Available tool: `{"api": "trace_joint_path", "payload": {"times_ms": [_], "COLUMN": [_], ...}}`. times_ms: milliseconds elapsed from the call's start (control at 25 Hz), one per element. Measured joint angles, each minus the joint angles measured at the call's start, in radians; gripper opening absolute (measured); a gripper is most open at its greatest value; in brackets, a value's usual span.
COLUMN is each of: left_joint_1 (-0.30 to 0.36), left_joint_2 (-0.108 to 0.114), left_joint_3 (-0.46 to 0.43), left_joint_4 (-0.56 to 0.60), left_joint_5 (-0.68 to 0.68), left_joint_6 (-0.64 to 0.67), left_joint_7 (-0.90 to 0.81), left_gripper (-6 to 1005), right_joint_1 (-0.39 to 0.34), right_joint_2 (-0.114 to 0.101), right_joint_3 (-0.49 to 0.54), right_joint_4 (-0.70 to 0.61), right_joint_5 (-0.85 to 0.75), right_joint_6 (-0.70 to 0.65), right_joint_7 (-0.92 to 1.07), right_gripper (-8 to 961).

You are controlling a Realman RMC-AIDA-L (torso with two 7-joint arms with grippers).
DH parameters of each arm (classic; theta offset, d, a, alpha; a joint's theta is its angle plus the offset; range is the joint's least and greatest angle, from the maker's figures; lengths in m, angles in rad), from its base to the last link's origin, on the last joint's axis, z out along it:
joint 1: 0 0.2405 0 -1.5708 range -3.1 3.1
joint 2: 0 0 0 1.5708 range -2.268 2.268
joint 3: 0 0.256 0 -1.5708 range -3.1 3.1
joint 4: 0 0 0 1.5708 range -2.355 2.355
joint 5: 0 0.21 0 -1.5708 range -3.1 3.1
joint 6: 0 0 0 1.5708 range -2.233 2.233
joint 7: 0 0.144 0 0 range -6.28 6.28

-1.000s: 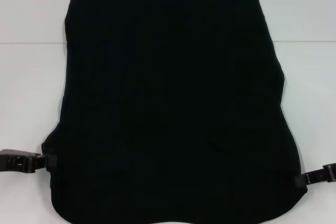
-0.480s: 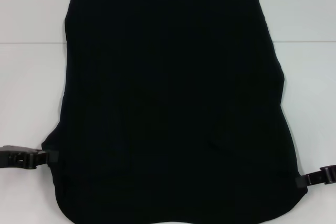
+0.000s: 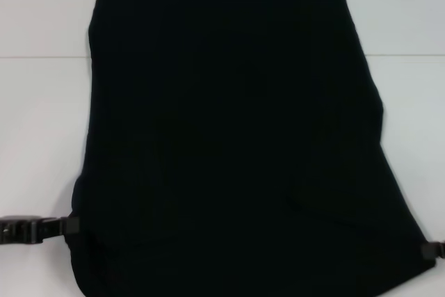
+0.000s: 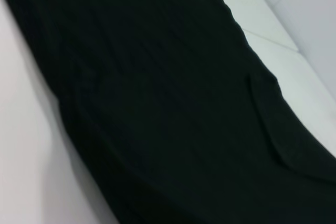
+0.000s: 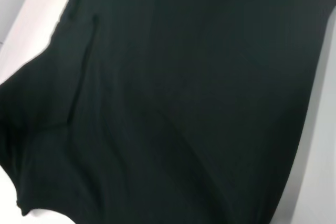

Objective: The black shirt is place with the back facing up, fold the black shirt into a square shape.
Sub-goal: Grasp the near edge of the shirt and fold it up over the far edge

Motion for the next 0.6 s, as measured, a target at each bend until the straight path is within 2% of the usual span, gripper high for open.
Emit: {"api": "trace_joint_path", "payload": {"times_ms": [200, 600], "left_joint_1": [0.038, 0.122], "left_joint_2": [-0.001, -0.026], "left_joint_3": [-0.046, -0.056], "left_joint_4": [0.000, 0.000], "left_joint_5": [0.000, 0.002], "left_joint_6": [0.056, 0.175], "left_joint_7": [0.011, 0.036], "left_gripper": [15, 22], "right_joint_1": [-0.066, -0.201], "right_joint_2": [-0.020, -0.053], "right_joint_3": [0.042, 0.103], "right_joint_4": [-0.005, -0.006], "right_joint_5": [-0.004, -0.007], "right_joint_6": [-0.065, -0.161], "right_joint_7": [-0.083, -0.192], "right_gripper": [44, 43]}}
